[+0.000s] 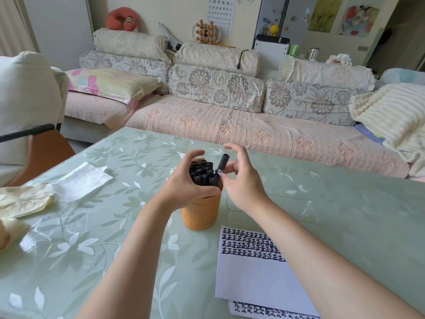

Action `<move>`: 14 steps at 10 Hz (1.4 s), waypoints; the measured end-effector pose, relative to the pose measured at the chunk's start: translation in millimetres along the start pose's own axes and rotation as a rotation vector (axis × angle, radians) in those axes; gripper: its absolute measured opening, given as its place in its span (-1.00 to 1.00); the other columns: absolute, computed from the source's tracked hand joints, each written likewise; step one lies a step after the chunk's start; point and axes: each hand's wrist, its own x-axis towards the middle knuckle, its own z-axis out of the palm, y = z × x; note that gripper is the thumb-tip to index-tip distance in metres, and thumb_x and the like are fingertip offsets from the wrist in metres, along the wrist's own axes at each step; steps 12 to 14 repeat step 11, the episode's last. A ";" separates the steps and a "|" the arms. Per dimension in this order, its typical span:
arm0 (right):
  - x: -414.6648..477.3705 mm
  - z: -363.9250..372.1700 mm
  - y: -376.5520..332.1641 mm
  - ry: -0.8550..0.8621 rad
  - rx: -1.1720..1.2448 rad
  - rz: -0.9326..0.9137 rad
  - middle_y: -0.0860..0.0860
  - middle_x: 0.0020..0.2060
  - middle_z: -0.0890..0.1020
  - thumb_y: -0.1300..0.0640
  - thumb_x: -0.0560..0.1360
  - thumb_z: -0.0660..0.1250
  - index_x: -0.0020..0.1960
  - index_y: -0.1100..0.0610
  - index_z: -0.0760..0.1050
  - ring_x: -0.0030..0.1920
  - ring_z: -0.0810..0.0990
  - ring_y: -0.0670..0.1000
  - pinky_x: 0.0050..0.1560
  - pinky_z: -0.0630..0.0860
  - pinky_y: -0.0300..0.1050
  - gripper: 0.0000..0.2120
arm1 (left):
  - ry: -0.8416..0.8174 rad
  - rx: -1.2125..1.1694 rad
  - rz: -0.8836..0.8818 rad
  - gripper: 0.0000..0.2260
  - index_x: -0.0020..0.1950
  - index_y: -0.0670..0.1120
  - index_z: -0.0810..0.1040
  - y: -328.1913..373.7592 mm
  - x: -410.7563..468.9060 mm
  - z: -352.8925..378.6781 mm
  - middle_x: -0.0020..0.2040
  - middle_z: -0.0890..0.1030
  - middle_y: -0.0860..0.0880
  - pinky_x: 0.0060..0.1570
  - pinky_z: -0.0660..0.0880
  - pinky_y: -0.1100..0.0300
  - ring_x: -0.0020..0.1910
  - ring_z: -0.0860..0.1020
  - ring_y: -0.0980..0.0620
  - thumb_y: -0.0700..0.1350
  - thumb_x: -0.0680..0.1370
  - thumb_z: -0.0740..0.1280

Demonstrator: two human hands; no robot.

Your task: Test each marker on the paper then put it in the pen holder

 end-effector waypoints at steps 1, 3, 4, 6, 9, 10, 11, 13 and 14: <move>-2.2 -1.4 -3.2 -0.027 -0.042 -0.066 -0.15 -0.16 0.61 0.21 0.54 0.35 0.30 -0.14 0.45 -0.14 0.56 -0.21 -0.04 0.48 -0.32 -0.59 | 0.062 0.052 0.011 -0.25 0.30 0.25 0.34 -0.7 -4.3 -0.5 0.17 0.51 0.15 0.13 0.51 0.19 0.11 0.54 0.20 -0.03 0.22 0.62; -4.2 2.7 3.1 -0.177 -0.087 0.040 -0.01 0.22 0.57 0.19 0.65 0.15 0.42 -0.07 0.44 0.26 0.50 -0.05 0.24 0.35 -0.29 -0.61 | 0.135 0.183 -0.004 -0.27 0.29 0.18 0.36 -6.5 -8.7 5.5 0.16 0.40 0.09 0.09 0.39 0.24 0.15 0.42 0.12 0.10 0.21 0.62; -5.7 0.0 3.5 -0.219 -0.010 0.095 -0.09 0.41 0.45 0.17 0.66 0.09 0.48 -0.08 0.35 0.42 0.36 -0.14 0.35 0.22 -0.33 -0.59 | 0.133 0.119 -0.032 -0.30 0.31 0.19 0.35 -6.3 -5.1 9.0 0.05 0.52 0.14 -0.04 0.42 0.33 0.02 0.51 0.26 0.05 0.26 0.60; -15.5 -7.5 10.6 -0.260 0.040 0.165 -0.09 0.50 0.30 0.02 0.67 0.09 0.56 -0.17 0.11 0.50 0.24 -0.11 0.38 0.15 -0.26 -0.52 | 0.018 0.020 -0.044 -0.21 0.42 0.18 0.24 -7.3 -1.8 19.9 0.25 0.47 0.08 0.27 0.41 0.16 0.22 0.47 0.17 0.08 0.28 0.55; -15.2 0.8 5.6 -0.296 -0.024 0.184 -0.03 0.45 0.39 -0.02 0.63 0.20 0.51 -0.25 0.09 0.42 0.37 0.00 0.37 0.27 -0.13 -0.48 | 0.059 0.162 -0.040 -0.19 0.28 0.20 0.36 -9.8 -1.3 14.9 0.18 0.46 0.15 0.18 0.45 0.18 0.19 0.46 0.19 0.20 0.10 0.63; -15.6 -4.4 1.9 -0.314 -0.039 0.195 -0.04 0.47 0.37 -0.03 0.61 0.24 0.54 -0.29 0.02 0.41 0.40 -0.01 0.34 0.28 -0.17 -0.39 | 0.076 0.114 -0.059 -0.13 0.36 0.18 0.33 -11.5 -5.8 20.5 0.22 0.50 0.13 0.22 0.47 0.11 0.20 0.49 0.20 0.24 0.12 0.60; -20.6 -19.8 -5.3 -0.302 -0.020 0.192 -0.06 0.50 0.31 -0.03 0.59 0.27 0.56 -0.29 -0.04 0.37 0.45 -0.04 0.37 0.27 -0.16 -0.32 | 0.101 0.090 -0.091 0.03 0.53 0.07 0.13 -7.7 -15.4 20.4 0.39 0.37 0.06 0.31 0.36 0.15 0.37 0.37 0.14 0.19 0.18 0.59; -20.6 -19.8 -5.3 -0.302 -0.020 0.192 -0.06 0.50 0.31 -0.03 0.59 0.27 0.56 -0.29 -0.04 0.37 0.45 -0.04 0.37 0.27 -0.16 -0.32 | 0.101 0.090 -0.091 0.03 0.53 0.07 0.13 -7.7 -15.4 20.4 0.39 0.37 0.06 0.31 0.36 0.15 0.37 0.37 0.14 0.19 0.18 0.59; -20.6 -19.8 -5.3 -0.302 -0.020 0.192 -0.06 0.50 0.31 -0.03 0.59 0.27 0.56 -0.29 -0.04 0.37 0.45 -0.04 0.37 0.27 -0.16 -0.32 | 0.101 0.090 -0.091 0.03 0.53 0.07 0.13 -7.7 -15.4 20.4 0.39 0.37 0.06 0.31 0.36 0.15 0.37 0.37 0.14 0.19 0.18 0.59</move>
